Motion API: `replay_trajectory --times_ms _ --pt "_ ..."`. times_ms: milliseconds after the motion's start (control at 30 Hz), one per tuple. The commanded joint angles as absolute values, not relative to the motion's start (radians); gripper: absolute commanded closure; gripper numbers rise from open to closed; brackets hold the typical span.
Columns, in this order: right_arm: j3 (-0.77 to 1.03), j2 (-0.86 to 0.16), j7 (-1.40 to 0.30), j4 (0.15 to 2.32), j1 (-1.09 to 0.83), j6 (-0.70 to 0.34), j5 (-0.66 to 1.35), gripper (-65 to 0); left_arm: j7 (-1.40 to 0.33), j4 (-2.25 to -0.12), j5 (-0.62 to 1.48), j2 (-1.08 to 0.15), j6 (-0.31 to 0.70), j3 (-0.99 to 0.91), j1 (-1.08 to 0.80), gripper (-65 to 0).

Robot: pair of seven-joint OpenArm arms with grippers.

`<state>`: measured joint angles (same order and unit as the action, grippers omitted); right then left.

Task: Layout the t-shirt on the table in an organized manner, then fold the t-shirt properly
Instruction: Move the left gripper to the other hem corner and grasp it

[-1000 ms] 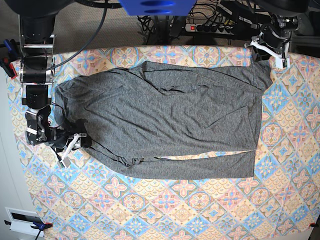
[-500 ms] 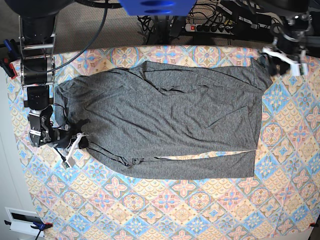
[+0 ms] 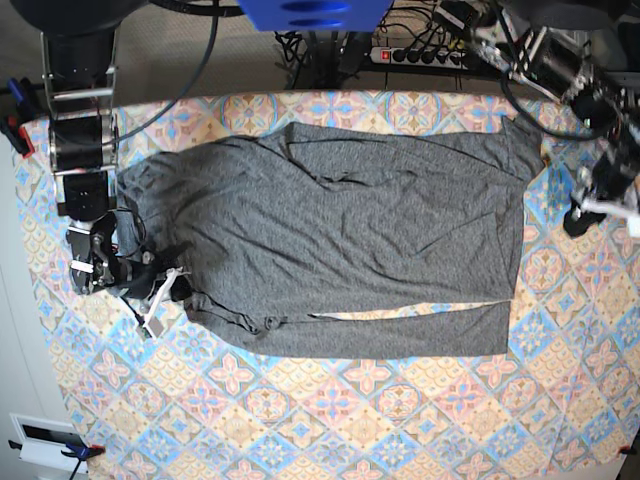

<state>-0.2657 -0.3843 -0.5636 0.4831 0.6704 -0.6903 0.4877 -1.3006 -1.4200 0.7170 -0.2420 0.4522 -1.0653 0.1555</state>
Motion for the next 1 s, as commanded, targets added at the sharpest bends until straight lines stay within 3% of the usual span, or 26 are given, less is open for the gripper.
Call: replay_trajectory --times_ms 0,133,267,433,533,800,967 --pt "-0.268 -0.389 -0.590 0.489 0.685 -0.698 0.472 0.0 -1.285 -1.371 0.750 -0.255 0.444 -1.047 0.202 -20.9" --pt "-0.268 -0.387 -0.590 0.489 0.685 -0.698 0.472 0.0 -1.207 -1.193 0.746 -0.262 0.423 -1.000 0.306 -20.9" --pt "-0.268 -0.387 -0.590 0.489 0.685 -0.698 0.472 0.0 -1.076 -1.092 0.746 -0.308 0.421 -0.829 0.351 -20.9" --pt "-0.268 -0.387 -0.588 0.489 0.685 -0.698 0.472 0.0 -0.880 -0.915 0.746 -0.367 0.311 -0.727 0.361 -20.9" --pt "-0.268 -0.387 -0.588 0.489 0.685 -0.698 0.472 0.0 -0.806 -0.805 0.746 -0.404 0.300 -0.723 0.363 -20.9" --pt "-0.268 -0.387 -0.588 0.489 0.685 -0.698 0.472 0.0 -0.743 -0.647 0.734 -0.473 0.292 -0.722 0.360 -21.4" --pt "-0.268 -0.387 -0.588 0.489 0.685 -0.698 0.472 0.0 -0.776 -0.645 0.521 -0.486 0.292 -0.584 0.437 -21.4"
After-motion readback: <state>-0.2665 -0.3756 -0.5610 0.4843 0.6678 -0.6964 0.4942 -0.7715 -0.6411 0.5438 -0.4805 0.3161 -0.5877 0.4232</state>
